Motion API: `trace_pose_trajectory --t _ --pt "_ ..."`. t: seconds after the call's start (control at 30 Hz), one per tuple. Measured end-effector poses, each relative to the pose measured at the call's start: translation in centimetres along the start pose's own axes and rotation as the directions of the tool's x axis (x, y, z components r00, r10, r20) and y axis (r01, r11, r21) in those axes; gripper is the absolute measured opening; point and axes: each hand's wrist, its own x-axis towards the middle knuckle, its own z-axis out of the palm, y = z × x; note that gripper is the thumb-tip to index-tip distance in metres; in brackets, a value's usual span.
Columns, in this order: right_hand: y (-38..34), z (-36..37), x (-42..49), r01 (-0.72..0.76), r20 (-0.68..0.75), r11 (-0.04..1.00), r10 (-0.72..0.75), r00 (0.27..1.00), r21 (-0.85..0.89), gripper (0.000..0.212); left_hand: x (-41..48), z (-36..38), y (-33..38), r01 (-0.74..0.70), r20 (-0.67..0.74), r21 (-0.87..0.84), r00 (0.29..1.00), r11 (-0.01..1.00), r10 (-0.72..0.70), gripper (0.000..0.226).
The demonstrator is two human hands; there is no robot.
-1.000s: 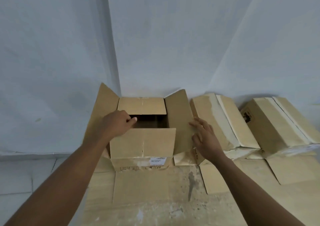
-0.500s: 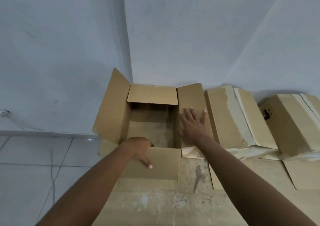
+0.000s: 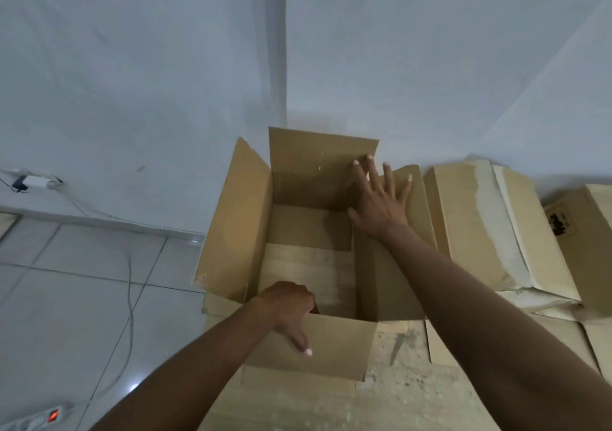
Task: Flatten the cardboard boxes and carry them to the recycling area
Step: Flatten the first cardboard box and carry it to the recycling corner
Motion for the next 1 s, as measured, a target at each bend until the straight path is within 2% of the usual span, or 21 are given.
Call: trace_pose_trajectory --t 0.13,0.2,0.23,0.27,0.3,0.33,0.37,0.43,0.47,0.5,0.53,0.6,0.63,0.67,0.73,0.77,0.83,0.93,1.0 --pt "0.9 -0.6 2.0 -0.09 0.105 0.996 0.089 0.99 0.008 0.099 -1.0 -0.2 0.4 0.033 0.111 -0.044 0.993 0.998 -0.028 0.063" --pt "1.3 -0.8 2.4 -0.112 0.184 0.994 0.109 0.977 0.005 0.1 -1.7 -1.3 0.5 0.055 0.212 -0.041 0.976 0.998 -0.045 0.076" --pt "1.4 -1.0 2.5 -0.114 0.212 0.994 0.111 0.971 -0.001 0.099 -2.2 -2.3 0.7 0.064 0.219 -0.038 0.974 0.997 -0.054 0.084" --pt "1.5 -1.1 2.5 -0.112 0.225 0.994 0.11 0.968 -0.004 0.098 -2.6 -3.5 0.7 0.077 0.15 -0.038 0.986 0.996 -0.07 0.089" --pt "1.5 -1.3 2.4 -0.11 0.222 0.994 0.109 0.969 -0.006 0.095 -3.2 -4.7 0.7 0.089 0.009 -0.051 0.996 0.995 -0.089 0.086" --pt "1.5 -1.5 2.3 -0.11 0.211 0.994 0.109 0.971 -0.01 0.093 -3.9 -6.1 0.6 0.095 -0.193 -0.046 0.976 0.994 -0.102 0.079" --pt "1.5 -1.6 2.1 -0.112 0.193 0.994 0.114 0.975 -0.021 0.09 -4.6 -7.4 0.2 0.121 -0.409 0.007 0.906 0.993 -0.107 0.071" --pt "1.9 -1.9 1.3 -0.142 0.145 0.988 0.15 0.978 -0.066 0.088 -5.5 -9.5 -1.5 0.314 -0.736 0.115 0.664 0.942 -0.131 0.062" --pt "2.3 -2.1 0.8 -0.177 0.122 0.981 0.186 0.975 -0.081 0.09 -5.8 -10.1 -2.8 0.422 -0.821 0.069 0.538 0.904 -0.188 0.065" --pt "2.7 -2.4 0.2 -0.224 0.108 0.972 0.231 0.967 -0.075 0.093 -6.1 -10.5 -4.2 0.502 -0.846 -0.023 0.451 0.864 -0.284 0.072" --pt "3.1 -2.7 -0.2 -0.277 0.104 0.96 0.281 0.954 -0.048 0.098 -6.2 -10.5 -5.6 0.546 -0.816 -0.133 0.413 0.827 -0.404 0.083" --pt "3.7 -3.5 -1.3 -0.376 0.119 0.925 0.367 0.923 0.06 0.109 -6.2 -10.1 -7.6 0.558 -0.664 -0.328 0.438 0.763 -0.606 0.105" --pt "3.8 -3.8 -1.7 -0.412 0.14 0.902 0.395 0.908 0.126 0.115 -6.3 -9.9 -8.1 0.534 -0.6 -0.411 0.452 0.739 -0.66 0.11" --pt "3.8 -4.1 -2.0 -0.439 0.161 0.879 0.413 0.896 0.186 0.12 -6.2 -9.7 -8.4 0.506 -0.57 -0.477 0.444 0.718 -0.691 0.11" --pt "3.8 -4.5 -2.6 -0.473 0.163 0.825 0.444 0.881 0.31 0.12 -5.9 -9.7 -8.6 0.46 -0.584 -0.552 0.383 0.696 -0.716 0.1" --pt "3.8 -4.7 -2.6 -0.479 0.143 0.79 0.461 0.876 0.382 0.111 -5.9 -9.8 -8.5 0.457 -0.604 -0.548 0.363 0.701 -0.709 0.089" --pt "3.6 -5.2 -2.4 -0.464 0.1 0.769 0.472 0.876 0.439 0.082 -5.7 -10.0 -8.2 0.49 -0.64 -0.484 0.367 0.725 -0.675 0.069" --pt "3.1 -5.9 -1.6 -0.447 0.097 0.778 0.454 0.886 0.441 0.049 -5.9 -10.1 -7.7 0.54 -0.658 -0.364 0.428 0.759 -0.62 0.061" --pt "3.2 -6.1 -1.0 -0.474 0.121 0.682 0.498 0.859 0.558 0.033 -6.4 -10.1 -7.5 0.576 -0.672 -0.26 0.469 0.775 -0.574 0.057"
